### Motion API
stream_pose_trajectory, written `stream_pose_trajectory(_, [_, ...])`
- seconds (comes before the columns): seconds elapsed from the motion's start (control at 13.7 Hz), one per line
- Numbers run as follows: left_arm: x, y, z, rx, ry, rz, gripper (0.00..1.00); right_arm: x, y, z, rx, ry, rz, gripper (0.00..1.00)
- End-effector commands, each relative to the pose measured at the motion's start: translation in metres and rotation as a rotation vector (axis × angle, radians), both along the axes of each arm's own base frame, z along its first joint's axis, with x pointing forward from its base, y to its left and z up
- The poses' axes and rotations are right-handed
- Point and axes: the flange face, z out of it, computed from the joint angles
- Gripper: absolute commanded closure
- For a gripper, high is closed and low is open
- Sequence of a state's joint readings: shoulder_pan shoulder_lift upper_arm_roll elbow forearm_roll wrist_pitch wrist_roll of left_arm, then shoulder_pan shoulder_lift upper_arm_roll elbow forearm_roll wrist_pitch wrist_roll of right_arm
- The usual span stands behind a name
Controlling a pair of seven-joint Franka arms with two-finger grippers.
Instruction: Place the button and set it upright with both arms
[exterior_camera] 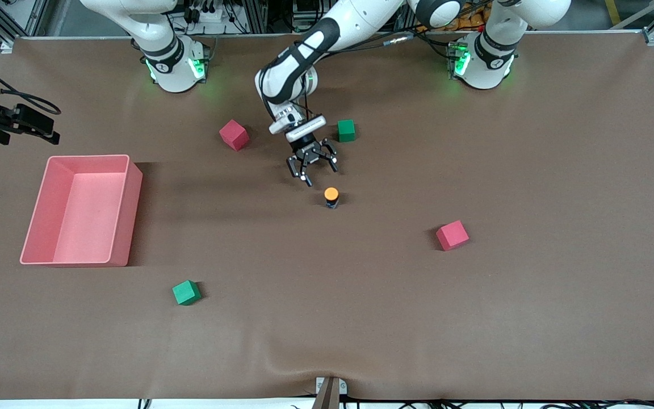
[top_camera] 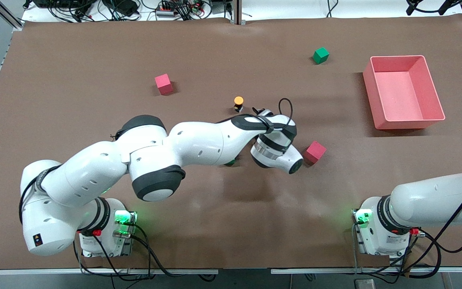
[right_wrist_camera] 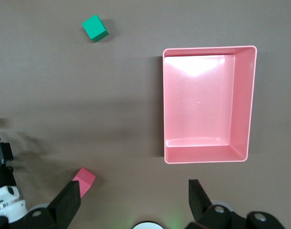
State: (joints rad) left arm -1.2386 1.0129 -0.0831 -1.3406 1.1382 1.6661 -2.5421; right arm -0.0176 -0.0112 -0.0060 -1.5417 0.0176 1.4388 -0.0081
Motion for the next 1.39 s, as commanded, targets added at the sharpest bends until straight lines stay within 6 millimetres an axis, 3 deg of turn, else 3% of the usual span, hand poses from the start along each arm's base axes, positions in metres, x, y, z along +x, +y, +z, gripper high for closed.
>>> stream_pose_trajectory(0.0, [-0.008, -0.008, 0.037, 0.015, 0.07, 0.01, 0.0, 0.0, 0.002, 0.0, 0.001, -0.004, -0.014, 0.0])
stream_pose_trajectory(0.22, [0.015, -0.006, 0.082, 0.087, 0.218, -0.005, 0.0, 0.001, 0.002, 0.0, 0.001, -0.005, -0.014, 0.0])
stream_pose_trajectory(0.58, [0.101, 0.02, 0.163, 0.134, 0.4, -0.069, 0.0, 0.001, 0.002, 0.0, 0.001, -0.007, -0.014, 0.0])
stream_pose_trajectory(0.88, [0.17, 0.062, 0.222, 0.16, 0.521, -0.125, 0.0, 0.001, 0.004, 0.0, 0.001, -0.009, -0.011, 0.0])
stream_pose_trajectory(1.09, [0.231, 0.11, 0.273, 0.076, 0.622, -0.174, 0.0, 0.001, 0.003, 0.0, 0.001, -0.007, -0.012, 0.0])
stream_pose_trajectory(1.31, [0.277, 0.155, 0.298, 0.041, 0.677, -0.22, 0.0, 0.001, 0.004, 0.0, 0.001, -0.007, -0.011, 0.0])
